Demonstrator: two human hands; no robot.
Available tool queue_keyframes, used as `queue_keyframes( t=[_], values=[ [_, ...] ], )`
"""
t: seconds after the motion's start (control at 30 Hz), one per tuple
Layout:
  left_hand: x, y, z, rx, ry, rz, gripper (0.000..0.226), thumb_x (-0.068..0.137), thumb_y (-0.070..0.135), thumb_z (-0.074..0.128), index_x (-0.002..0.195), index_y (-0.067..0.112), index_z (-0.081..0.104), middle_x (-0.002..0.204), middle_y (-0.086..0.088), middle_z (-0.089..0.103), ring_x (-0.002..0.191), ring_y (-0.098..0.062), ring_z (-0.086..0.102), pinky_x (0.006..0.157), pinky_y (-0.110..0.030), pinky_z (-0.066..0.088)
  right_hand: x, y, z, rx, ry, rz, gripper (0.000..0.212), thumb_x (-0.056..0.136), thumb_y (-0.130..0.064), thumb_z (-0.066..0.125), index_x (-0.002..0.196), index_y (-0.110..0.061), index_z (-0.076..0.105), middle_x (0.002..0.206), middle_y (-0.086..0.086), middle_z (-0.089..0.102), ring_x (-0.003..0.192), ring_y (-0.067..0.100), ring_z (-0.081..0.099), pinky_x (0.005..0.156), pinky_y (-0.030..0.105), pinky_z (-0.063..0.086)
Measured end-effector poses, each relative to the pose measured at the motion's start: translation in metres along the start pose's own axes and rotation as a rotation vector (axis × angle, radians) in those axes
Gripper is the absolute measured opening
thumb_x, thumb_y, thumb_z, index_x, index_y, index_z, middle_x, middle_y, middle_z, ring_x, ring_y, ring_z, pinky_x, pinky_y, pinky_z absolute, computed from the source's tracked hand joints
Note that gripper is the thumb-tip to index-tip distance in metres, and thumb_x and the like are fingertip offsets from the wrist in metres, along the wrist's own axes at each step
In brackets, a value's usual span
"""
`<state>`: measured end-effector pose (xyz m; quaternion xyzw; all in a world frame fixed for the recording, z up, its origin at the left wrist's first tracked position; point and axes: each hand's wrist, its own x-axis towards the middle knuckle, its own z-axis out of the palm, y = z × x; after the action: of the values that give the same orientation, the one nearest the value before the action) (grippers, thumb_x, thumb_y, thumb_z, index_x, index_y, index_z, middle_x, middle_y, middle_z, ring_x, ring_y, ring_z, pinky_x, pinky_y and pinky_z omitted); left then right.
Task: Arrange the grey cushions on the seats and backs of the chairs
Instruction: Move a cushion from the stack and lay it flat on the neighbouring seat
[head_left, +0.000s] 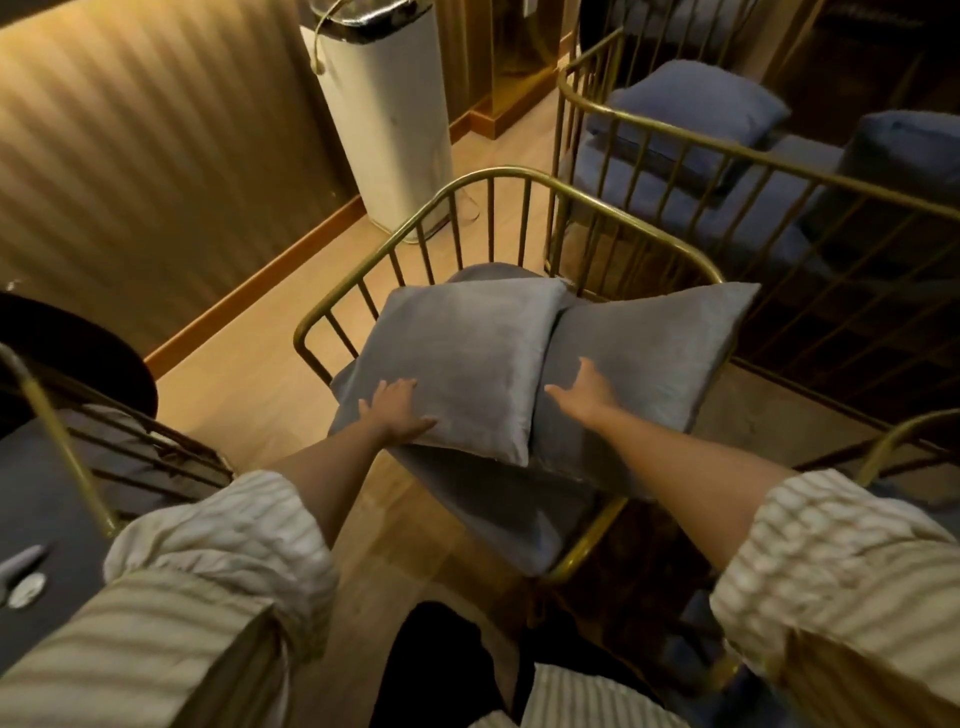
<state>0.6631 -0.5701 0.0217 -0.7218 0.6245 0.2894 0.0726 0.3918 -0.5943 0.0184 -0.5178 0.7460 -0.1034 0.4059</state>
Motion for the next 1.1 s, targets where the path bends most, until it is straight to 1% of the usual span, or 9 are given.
queue_keyframes(
  t=[0.1,0.23,0.43,0.53,0.67,0.83,0.9,1.0,1.1],
  values=[
    [0.031,-0.024,-0.001,-0.053,-0.033,-0.029,0.078,0.088,0.051,0.063,0.151,0.016,0.031,0.157,-0.010,0.032,0.148,-0.033,0.022,0.118,-0.057,0.023,0.028,-0.016,0.022,-0.005,-0.052,0.062,0.083,0.096,-0.033,0.062,0.156,-0.006,0.012,0.161,0.016,0.025,0.144,0.038,0.033,0.113,0.045,0.034],
    [0.080,-0.058,-0.010,-0.137,-0.111,-0.042,0.072,0.093,0.047,0.059,0.151,0.014,0.032,0.156,-0.012,0.033,0.145,-0.030,0.030,0.117,-0.047,0.027,0.062,-0.036,0.056,0.056,-0.059,0.130,0.071,0.094,-0.032,0.064,0.148,-0.004,0.028,0.152,0.018,0.040,0.134,0.039,0.044,0.105,0.044,0.041],
    [0.159,-0.104,-0.017,-0.248,-0.210,-0.016,0.063,0.096,0.037,0.058,0.148,0.008,0.037,0.152,-0.015,0.041,0.137,-0.033,0.041,0.108,-0.039,0.036,0.105,-0.054,0.108,0.108,0.058,0.305,0.086,0.088,-0.053,0.065,0.151,-0.011,0.025,0.153,0.019,0.034,0.138,0.041,0.035,0.111,0.053,0.036],
    [0.192,-0.121,-0.014,-0.384,-0.248,-0.151,0.070,0.096,0.046,0.055,0.150,0.007,0.033,0.152,-0.015,0.040,0.137,-0.034,0.042,0.109,-0.041,0.036,0.118,-0.060,0.124,0.129,0.179,0.382,0.096,0.083,-0.066,0.062,0.154,-0.015,0.021,0.154,0.018,0.030,0.140,0.040,0.030,0.112,0.055,0.032],
    [0.223,-0.142,0.007,-0.657,-0.244,-0.357,0.082,0.091,0.061,0.053,0.151,0.011,0.032,0.152,-0.013,0.042,0.135,-0.035,0.044,0.113,-0.047,0.038,0.126,-0.059,0.140,0.165,0.302,0.395,0.103,0.077,-0.076,0.058,0.153,-0.016,0.023,0.152,0.016,0.036,0.139,0.038,0.035,0.112,0.054,0.033],
    [0.240,-0.157,0.028,-0.915,-0.225,-0.492,0.078,0.092,0.066,0.045,0.150,0.015,0.034,0.150,-0.011,0.044,0.136,-0.034,0.044,0.108,-0.044,0.037,0.128,-0.051,0.148,0.158,0.360,0.371,0.110,0.072,-0.084,0.055,0.153,-0.016,0.024,0.150,0.015,0.039,0.136,0.036,0.041,0.111,0.051,0.037],
    [0.247,-0.167,0.031,-0.989,-0.269,-0.536,0.089,0.085,0.073,0.048,0.152,0.018,0.031,0.152,-0.009,0.042,0.137,-0.032,0.043,0.112,-0.043,0.036,0.133,-0.049,0.148,0.190,0.366,0.382,0.113,0.071,-0.084,0.057,0.153,-0.014,0.025,0.150,0.014,0.041,0.135,0.035,0.043,0.110,0.049,0.039],
    [0.258,-0.174,0.029,-1.084,-0.322,-0.653,0.105,0.068,0.085,0.055,0.148,0.018,0.037,0.146,-0.007,0.048,0.132,-0.031,0.048,0.112,-0.047,0.037,0.137,-0.046,0.146,0.294,0.393,0.385,0.115,0.064,-0.087,0.058,0.149,-0.012,0.034,0.146,0.012,0.049,0.130,0.032,0.051,0.107,0.045,0.044],
    [0.262,-0.172,0.017,-1.145,-0.354,-0.638,0.090,0.072,0.080,0.057,0.136,0.018,0.049,0.130,-0.008,0.058,0.122,-0.030,0.055,0.108,-0.047,0.040,0.135,-0.049,0.142,0.395,0.438,0.397,0.104,0.064,-0.085,0.061,0.138,-0.013,0.050,0.133,0.009,0.060,0.118,0.030,0.059,0.100,0.044,0.050]
  ],
)
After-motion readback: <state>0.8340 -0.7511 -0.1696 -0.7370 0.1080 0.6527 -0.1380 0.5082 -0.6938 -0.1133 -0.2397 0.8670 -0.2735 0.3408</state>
